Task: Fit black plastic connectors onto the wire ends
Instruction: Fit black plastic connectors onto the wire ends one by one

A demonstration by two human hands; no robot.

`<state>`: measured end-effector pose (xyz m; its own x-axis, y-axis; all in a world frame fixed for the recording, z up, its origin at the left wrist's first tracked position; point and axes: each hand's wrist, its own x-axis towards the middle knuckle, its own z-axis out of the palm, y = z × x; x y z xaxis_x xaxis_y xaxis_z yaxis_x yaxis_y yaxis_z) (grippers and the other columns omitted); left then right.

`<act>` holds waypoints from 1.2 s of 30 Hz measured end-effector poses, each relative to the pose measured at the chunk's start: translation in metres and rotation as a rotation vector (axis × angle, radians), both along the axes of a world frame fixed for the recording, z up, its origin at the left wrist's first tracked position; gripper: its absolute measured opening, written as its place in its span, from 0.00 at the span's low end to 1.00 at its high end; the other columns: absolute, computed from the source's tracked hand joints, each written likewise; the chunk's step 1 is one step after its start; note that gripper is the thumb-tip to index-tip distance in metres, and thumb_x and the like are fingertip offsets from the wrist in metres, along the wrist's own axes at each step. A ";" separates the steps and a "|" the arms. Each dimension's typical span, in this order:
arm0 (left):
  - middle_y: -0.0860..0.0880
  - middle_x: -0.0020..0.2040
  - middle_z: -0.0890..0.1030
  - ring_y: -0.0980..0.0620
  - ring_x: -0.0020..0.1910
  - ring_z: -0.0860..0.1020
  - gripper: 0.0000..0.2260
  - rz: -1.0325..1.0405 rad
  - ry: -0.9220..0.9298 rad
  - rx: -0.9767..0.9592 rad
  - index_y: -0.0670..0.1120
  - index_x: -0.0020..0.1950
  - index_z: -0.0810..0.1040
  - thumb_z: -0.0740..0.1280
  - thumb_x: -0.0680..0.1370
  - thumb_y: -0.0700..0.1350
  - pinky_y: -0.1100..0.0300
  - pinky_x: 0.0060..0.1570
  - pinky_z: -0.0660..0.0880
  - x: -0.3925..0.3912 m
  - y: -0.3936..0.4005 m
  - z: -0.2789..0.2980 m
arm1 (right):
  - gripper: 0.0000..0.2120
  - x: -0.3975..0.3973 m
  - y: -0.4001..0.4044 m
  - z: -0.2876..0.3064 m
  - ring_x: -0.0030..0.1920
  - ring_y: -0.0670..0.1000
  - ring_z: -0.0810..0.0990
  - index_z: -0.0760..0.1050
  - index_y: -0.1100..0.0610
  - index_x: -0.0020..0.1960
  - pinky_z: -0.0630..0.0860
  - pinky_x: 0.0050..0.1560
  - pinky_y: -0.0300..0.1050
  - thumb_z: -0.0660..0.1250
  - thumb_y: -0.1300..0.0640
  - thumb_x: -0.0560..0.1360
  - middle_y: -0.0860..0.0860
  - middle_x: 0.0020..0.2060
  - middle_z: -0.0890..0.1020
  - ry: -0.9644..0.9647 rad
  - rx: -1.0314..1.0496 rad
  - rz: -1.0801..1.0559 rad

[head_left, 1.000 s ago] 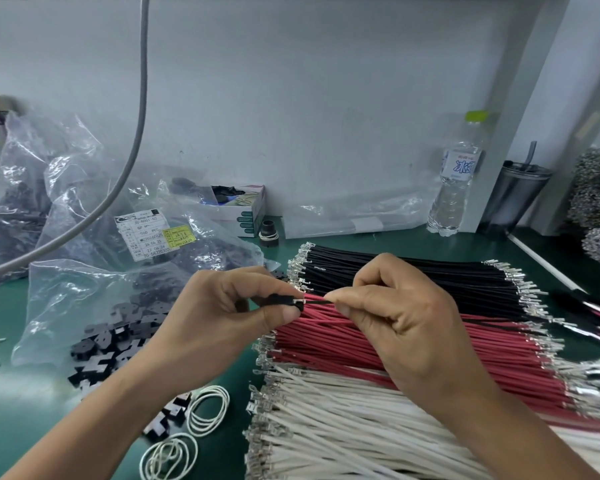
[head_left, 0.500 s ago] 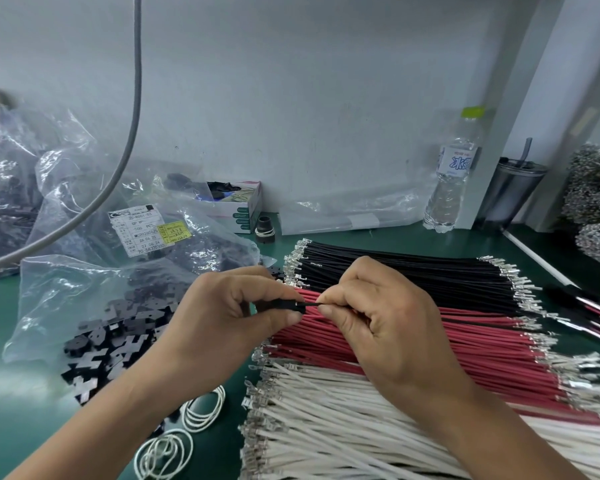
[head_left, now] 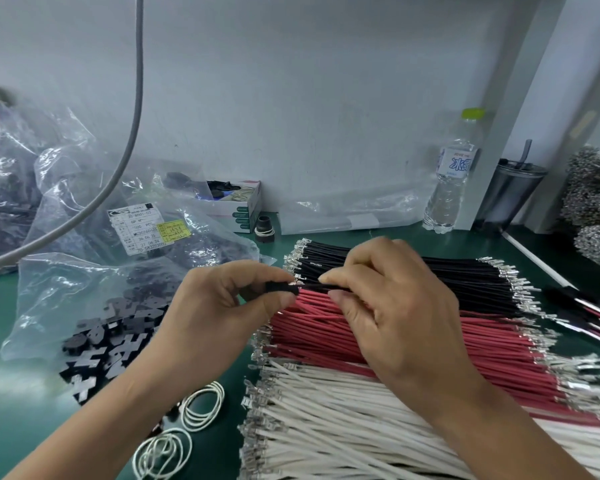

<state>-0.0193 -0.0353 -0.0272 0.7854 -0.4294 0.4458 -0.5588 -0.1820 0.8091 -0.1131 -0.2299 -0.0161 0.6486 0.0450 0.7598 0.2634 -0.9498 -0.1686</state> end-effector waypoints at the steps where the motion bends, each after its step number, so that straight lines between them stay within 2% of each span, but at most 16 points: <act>1: 0.50 0.40 0.86 0.51 0.39 0.84 0.12 0.018 0.030 -0.045 0.60 0.52 0.87 0.76 0.69 0.54 0.54 0.45 0.82 0.002 0.001 -0.001 | 0.02 -0.003 0.001 0.000 0.43 0.46 0.74 0.83 0.50 0.47 0.72 0.39 0.40 0.73 0.52 0.76 0.42 0.42 0.76 0.036 -0.015 0.029; 3: 0.47 0.38 0.85 0.50 0.35 0.82 0.13 0.020 0.072 -0.129 0.58 0.52 0.87 0.76 0.68 0.53 0.57 0.41 0.81 0.004 0.002 -0.001 | 0.05 -0.008 0.004 0.000 0.43 0.43 0.73 0.82 0.46 0.43 0.72 0.39 0.40 0.71 0.46 0.75 0.40 0.41 0.76 0.227 -0.053 0.079; 6: 0.48 0.38 0.87 0.52 0.33 0.82 0.11 0.006 0.129 -0.177 0.55 0.50 0.88 0.76 0.68 0.51 0.64 0.37 0.79 0.005 0.000 -0.002 | 0.07 -0.006 0.010 -0.006 0.45 0.42 0.73 0.82 0.44 0.46 0.71 0.41 0.42 0.69 0.42 0.75 0.39 0.42 0.77 0.433 -0.099 0.068; 10: 0.47 0.36 0.87 0.57 0.30 0.80 0.09 0.021 0.196 -0.223 0.49 0.47 0.89 0.77 0.68 0.47 0.70 0.31 0.74 0.006 0.001 -0.001 | 0.06 -0.003 0.014 -0.009 0.46 0.42 0.74 0.81 0.45 0.44 0.74 0.44 0.43 0.68 0.46 0.76 0.39 0.42 0.77 0.442 -0.088 0.050; 13: 0.44 0.38 0.87 0.53 0.30 0.79 0.10 0.010 0.258 -0.258 0.49 0.47 0.89 0.76 0.67 0.48 0.67 0.29 0.72 0.007 0.003 0.002 | 0.03 -0.005 0.007 -0.004 0.46 0.40 0.77 0.80 0.45 0.44 0.74 0.45 0.40 0.69 0.48 0.76 0.38 0.42 0.79 0.454 0.089 0.051; 15: 0.43 0.39 0.87 0.52 0.30 0.78 0.10 0.017 0.289 -0.264 0.51 0.47 0.89 0.76 0.67 0.49 0.64 0.28 0.72 0.008 0.005 0.004 | 0.02 -0.006 0.001 -0.002 0.48 0.38 0.79 0.80 0.44 0.45 0.74 0.46 0.37 0.71 0.50 0.76 0.35 0.43 0.80 0.448 0.211 0.063; 20: 0.40 0.39 0.86 0.51 0.31 0.78 0.12 -0.007 0.355 -0.299 0.50 0.47 0.89 0.76 0.66 0.49 0.63 0.28 0.72 0.008 0.005 0.004 | 0.12 -0.003 -0.005 -0.003 0.51 0.38 0.79 0.84 0.44 0.55 0.76 0.52 0.39 0.69 0.60 0.79 0.36 0.46 0.81 0.415 0.311 0.085; 23: 0.38 0.39 0.86 0.50 0.30 0.77 0.16 -0.032 0.405 -0.335 0.46 0.48 0.89 0.77 0.63 0.52 0.63 0.27 0.72 0.008 0.005 0.005 | 0.11 -0.002 -0.006 -0.003 0.48 0.41 0.80 0.84 0.44 0.52 0.77 0.48 0.41 0.69 0.59 0.78 0.38 0.44 0.80 0.339 0.335 0.070; 27: 0.39 0.38 0.85 0.50 0.29 0.76 0.17 -0.084 0.479 -0.355 0.43 0.49 0.89 0.77 0.64 0.50 0.63 0.27 0.71 0.008 0.005 0.005 | 0.07 -0.004 -0.006 -0.003 0.45 0.46 0.81 0.85 0.44 0.46 0.78 0.43 0.43 0.74 0.56 0.75 0.41 0.42 0.81 0.224 0.389 0.103; 31: 0.41 0.36 0.83 0.51 0.28 0.75 0.14 -0.180 0.557 -0.346 0.40 0.49 0.88 0.81 0.65 0.42 0.63 0.27 0.71 0.008 0.007 0.007 | 0.05 -0.004 -0.002 -0.003 0.44 0.49 0.81 0.84 0.45 0.46 0.77 0.42 0.44 0.74 0.56 0.74 0.42 0.41 0.80 0.124 0.414 0.148; 33: 0.41 0.36 0.82 0.51 0.28 0.75 0.14 -0.224 0.591 -0.363 0.39 0.50 0.87 0.77 0.68 0.46 0.63 0.27 0.71 0.007 0.007 0.007 | 0.04 -0.004 0.000 -0.003 0.44 0.49 0.81 0.85 0.47 0.46 0.77 0.42 0.44 0.74 0.56 0.74 0.42 0.41 0.80 0.075 0.421 0.165; 36: 0.41 0.35 0.82 0.49 0.29 0.75 0.16 -0.283 0.626 -0.380 0.38 0.49 0.87 0.77 0.67 0.47 0.62 0.29 0.72 0.005 0.006 0.009 | 0.04 -0.004 0.001 -0.003 0.44 0.50 0.81 0.85 0.48 0.47 0.77 0.42 0.44 0.74 0.55 0.74 0.43 0.41 0.80 0.035 0.418 0.176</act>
